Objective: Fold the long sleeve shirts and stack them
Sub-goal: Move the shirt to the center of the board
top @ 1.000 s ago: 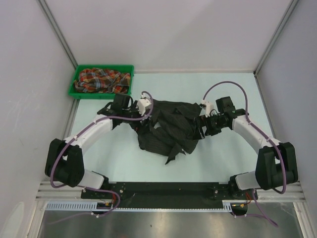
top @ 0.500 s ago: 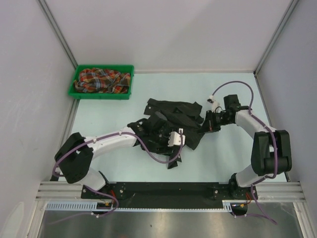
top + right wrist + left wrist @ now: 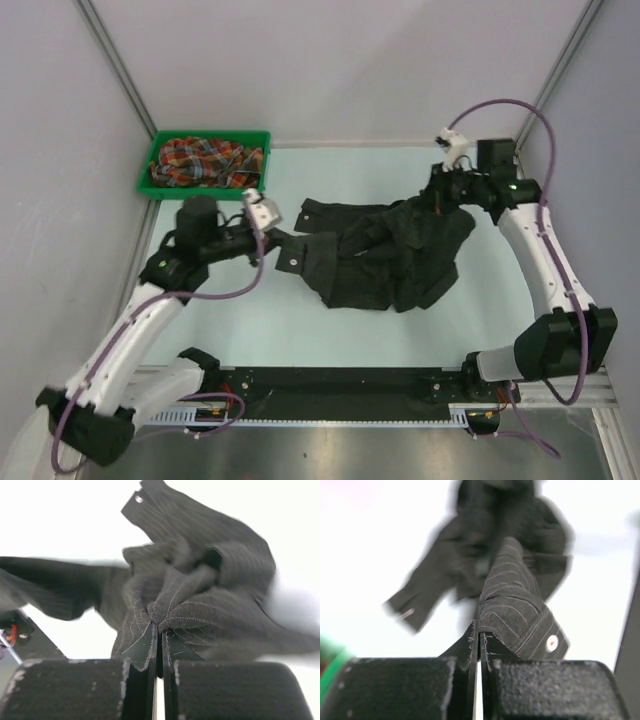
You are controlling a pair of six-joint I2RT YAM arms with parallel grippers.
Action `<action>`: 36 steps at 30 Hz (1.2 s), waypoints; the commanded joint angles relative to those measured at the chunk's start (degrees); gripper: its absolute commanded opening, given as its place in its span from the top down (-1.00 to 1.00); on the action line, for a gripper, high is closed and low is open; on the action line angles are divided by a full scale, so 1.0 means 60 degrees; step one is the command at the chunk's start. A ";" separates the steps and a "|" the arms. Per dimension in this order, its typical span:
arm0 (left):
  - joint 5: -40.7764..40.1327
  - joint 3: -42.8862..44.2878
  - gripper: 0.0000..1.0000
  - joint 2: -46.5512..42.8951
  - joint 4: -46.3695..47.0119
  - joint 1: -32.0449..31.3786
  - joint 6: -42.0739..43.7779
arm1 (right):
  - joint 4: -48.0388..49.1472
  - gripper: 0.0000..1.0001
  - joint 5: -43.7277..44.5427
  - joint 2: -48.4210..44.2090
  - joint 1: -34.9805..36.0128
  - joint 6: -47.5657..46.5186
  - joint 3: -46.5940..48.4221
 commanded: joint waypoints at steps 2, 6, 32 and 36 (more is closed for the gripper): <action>0.0412 -0.1002 1.00 -0.0625 -0.1561 0.2845 -0.1025 | 0.1433 1.00 0.1723 0.1840 0.2615 0.0244 0.0955; 0.0501 -0.1150 1.00 0.0048 -0.2121 0.4873 -0.0981 | 0.0840 0.72 0.2998 0.3612 0.4261 -0.0295 0.2490; -0.0363 -0.0343 -0.99 0.3404 -0.2313 0.0736 0.4746 | 0.1787 -0.91 0.1419 0.4200 -0.0658 -0.0678 -0.0904; -0.1632 -0.1045 -0.98 0.3711 -0.1595 -0.0863 0.5215 | 0.2096 -0.92 0.1259 0.4654 -0.0673 -0.0532 -0.0641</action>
